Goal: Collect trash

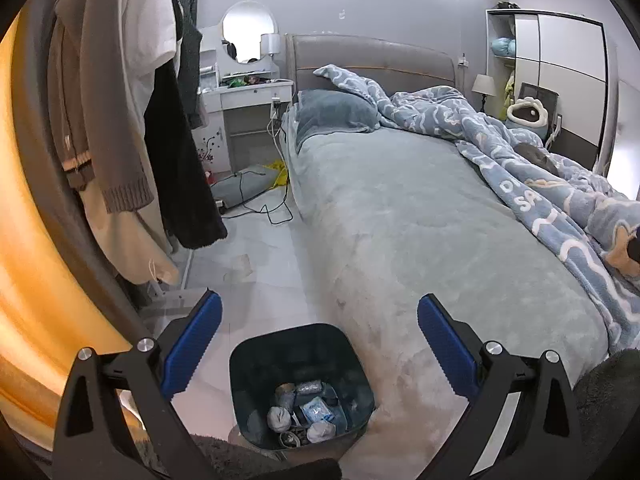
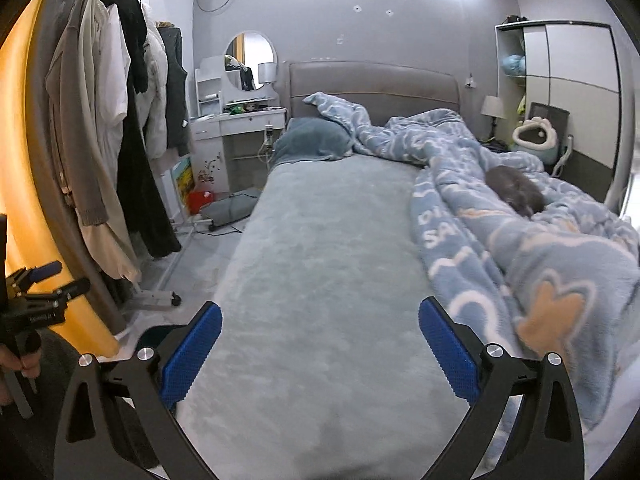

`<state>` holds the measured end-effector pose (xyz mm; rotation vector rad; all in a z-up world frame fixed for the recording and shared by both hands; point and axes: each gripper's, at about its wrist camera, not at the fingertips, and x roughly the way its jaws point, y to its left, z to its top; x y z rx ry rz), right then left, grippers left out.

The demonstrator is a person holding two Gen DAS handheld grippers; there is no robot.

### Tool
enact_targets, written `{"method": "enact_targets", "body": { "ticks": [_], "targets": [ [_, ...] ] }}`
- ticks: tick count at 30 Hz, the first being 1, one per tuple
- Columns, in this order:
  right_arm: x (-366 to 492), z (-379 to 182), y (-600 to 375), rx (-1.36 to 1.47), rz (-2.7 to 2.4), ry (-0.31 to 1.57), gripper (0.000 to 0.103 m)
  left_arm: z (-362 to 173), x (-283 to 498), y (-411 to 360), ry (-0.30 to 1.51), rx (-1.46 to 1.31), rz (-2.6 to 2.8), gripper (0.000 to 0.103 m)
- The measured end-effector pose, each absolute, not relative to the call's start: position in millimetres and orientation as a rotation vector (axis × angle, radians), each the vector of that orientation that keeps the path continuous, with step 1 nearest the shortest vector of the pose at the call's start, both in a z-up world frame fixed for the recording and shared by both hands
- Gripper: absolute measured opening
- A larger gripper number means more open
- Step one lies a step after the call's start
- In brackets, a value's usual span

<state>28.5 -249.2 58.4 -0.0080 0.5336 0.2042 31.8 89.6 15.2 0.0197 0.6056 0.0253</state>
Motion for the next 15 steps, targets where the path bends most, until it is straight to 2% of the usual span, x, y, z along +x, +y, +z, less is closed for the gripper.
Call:
{"method": "enact_targets", "body": {
  "ticks": [6,15],
  "targets": [
    [27.3,51.8,-260.7,0.048,0.249,0.536,0.100,6.3,33.2,94.1,0.639,-0.014,0.034,0.100],
    [26.5,52.0,-234.0,-0.046,0.268,0.555,0.100,2.0,31.9,93.8,0.639,-0.017,0.014,0.100]
  ]
}}
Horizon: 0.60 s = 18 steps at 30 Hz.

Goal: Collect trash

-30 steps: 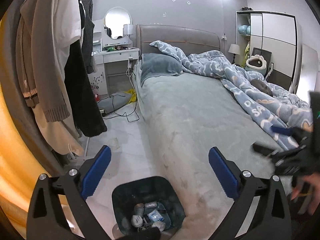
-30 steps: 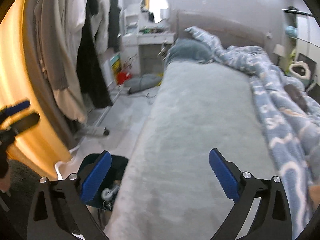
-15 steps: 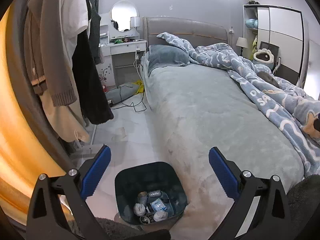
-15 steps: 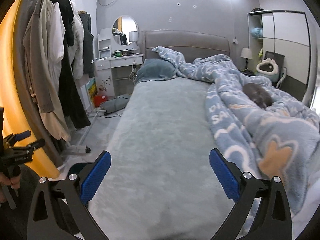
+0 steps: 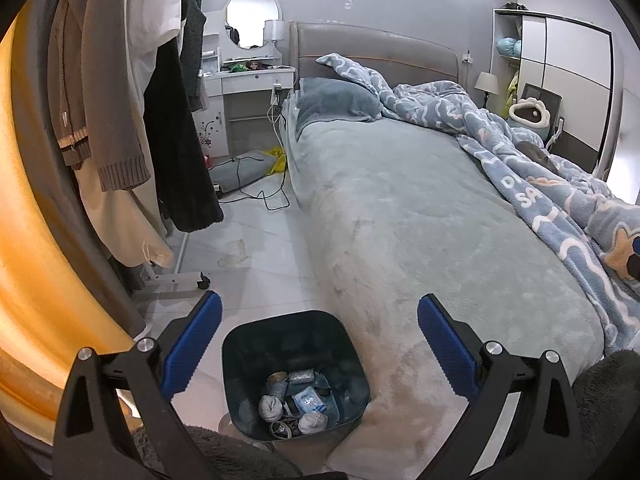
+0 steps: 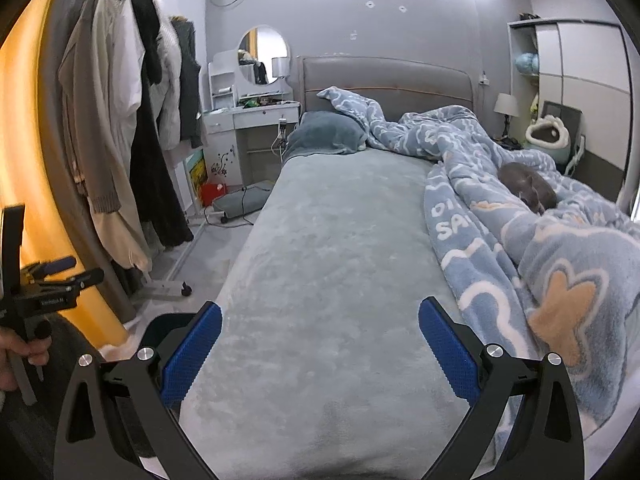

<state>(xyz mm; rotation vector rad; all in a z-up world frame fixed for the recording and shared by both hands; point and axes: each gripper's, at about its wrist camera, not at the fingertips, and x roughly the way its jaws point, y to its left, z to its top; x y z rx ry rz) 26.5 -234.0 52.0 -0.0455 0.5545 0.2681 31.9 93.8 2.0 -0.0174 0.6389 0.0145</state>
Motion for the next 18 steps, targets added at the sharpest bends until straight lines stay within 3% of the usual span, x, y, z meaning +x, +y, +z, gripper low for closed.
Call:
{"method": "enact_targets", "body": {
  "ticks": [18],
  "targets": [
    [25.7,50.2,-226.9,-0.061,0.272,0.568,0.100,2.5,30.6,89.4,0.636,-0.016,0.005,0.100]
  ]
}}
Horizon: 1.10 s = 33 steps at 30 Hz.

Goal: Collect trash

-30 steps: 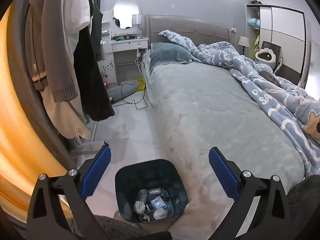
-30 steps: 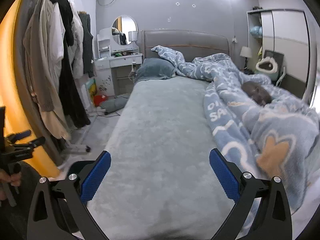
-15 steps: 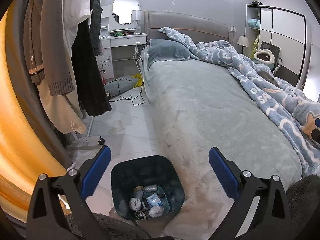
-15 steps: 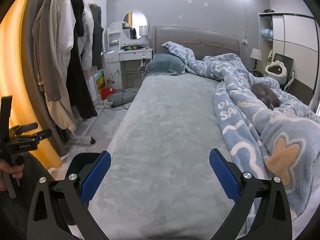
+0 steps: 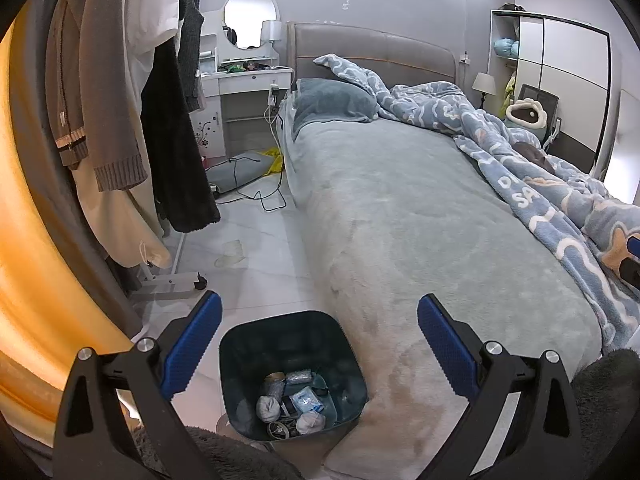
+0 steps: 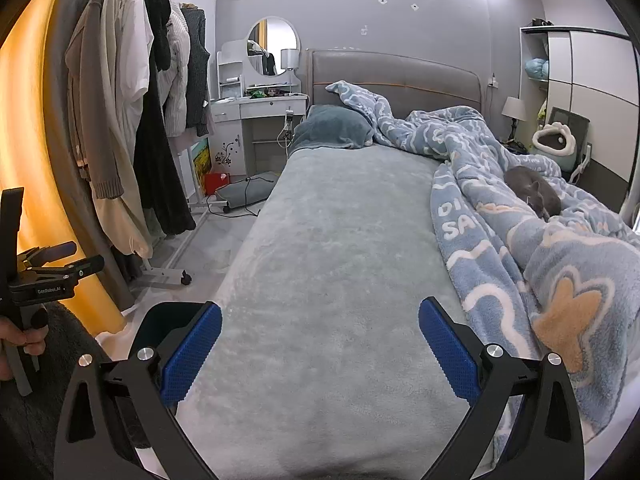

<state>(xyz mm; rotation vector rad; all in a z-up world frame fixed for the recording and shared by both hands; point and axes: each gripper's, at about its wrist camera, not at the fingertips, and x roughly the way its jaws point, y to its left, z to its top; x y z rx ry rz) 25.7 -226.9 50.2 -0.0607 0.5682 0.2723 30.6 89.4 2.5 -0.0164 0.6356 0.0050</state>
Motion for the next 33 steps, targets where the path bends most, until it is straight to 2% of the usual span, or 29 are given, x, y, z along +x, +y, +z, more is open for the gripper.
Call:
{"method": "enact_targets", "body": {
  "ticks": [33],
  "targets": [
    [26.3,50.4,-225.8,-0.043,0.275,0.569,0.100,3.2,30.5,88.0,0.637,-0.019,0.004,0.100]
  ]
}}
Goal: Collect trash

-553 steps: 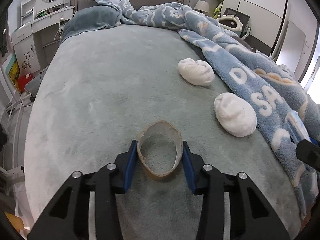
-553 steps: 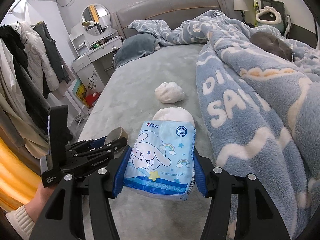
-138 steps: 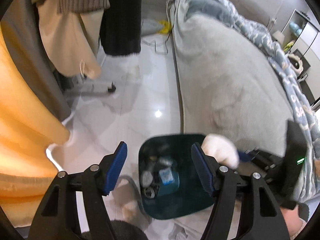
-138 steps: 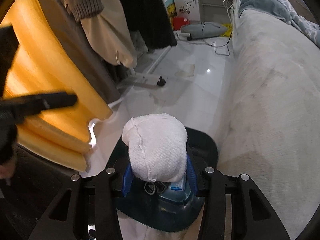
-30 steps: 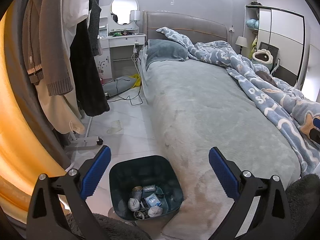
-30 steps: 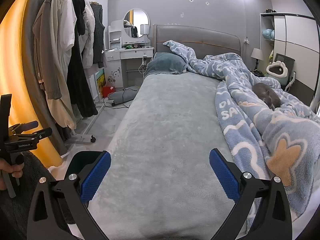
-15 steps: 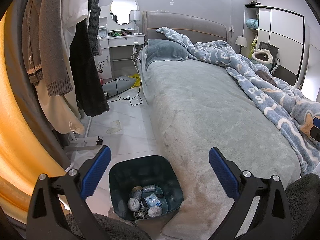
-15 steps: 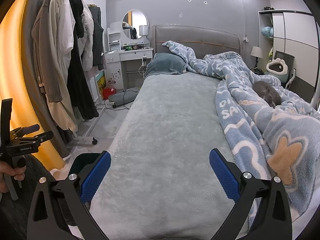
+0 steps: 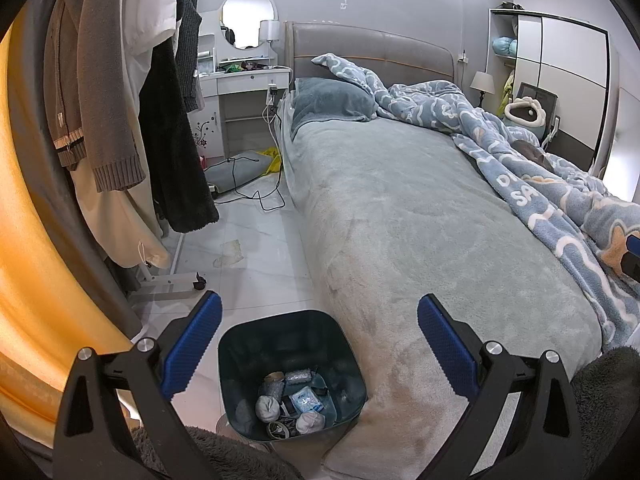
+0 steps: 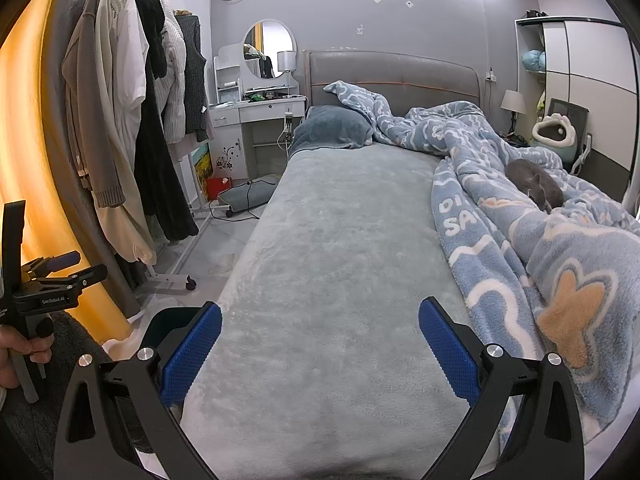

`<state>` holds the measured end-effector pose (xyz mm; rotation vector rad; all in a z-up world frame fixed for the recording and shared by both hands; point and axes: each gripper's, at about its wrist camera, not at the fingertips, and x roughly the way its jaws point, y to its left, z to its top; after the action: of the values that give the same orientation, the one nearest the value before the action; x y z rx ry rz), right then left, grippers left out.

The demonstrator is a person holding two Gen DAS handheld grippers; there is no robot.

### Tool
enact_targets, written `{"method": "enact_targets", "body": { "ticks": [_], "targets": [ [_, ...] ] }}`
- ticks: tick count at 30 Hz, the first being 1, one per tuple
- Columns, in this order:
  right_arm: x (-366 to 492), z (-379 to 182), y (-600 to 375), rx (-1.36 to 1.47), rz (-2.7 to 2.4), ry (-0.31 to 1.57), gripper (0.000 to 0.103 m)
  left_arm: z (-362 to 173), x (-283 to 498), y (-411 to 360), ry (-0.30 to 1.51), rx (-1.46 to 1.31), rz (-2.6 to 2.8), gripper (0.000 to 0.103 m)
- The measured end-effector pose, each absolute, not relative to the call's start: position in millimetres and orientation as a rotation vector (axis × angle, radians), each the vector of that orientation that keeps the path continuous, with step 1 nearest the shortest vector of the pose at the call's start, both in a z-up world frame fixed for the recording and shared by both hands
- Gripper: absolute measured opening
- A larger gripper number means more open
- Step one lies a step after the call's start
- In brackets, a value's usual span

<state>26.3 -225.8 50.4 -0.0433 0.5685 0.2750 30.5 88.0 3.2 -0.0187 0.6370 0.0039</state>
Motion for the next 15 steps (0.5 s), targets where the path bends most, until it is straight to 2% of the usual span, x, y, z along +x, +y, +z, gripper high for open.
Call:
{"method": "enact_targets", "body": {
  "ticks": [15],
  "targets": [
    [26.3,49.8,-225.9,-0.041,0.274,0.569,0.100,3.5,30.8,88.6,0.637,-0.019,0.003,0.100]
  ]
}}
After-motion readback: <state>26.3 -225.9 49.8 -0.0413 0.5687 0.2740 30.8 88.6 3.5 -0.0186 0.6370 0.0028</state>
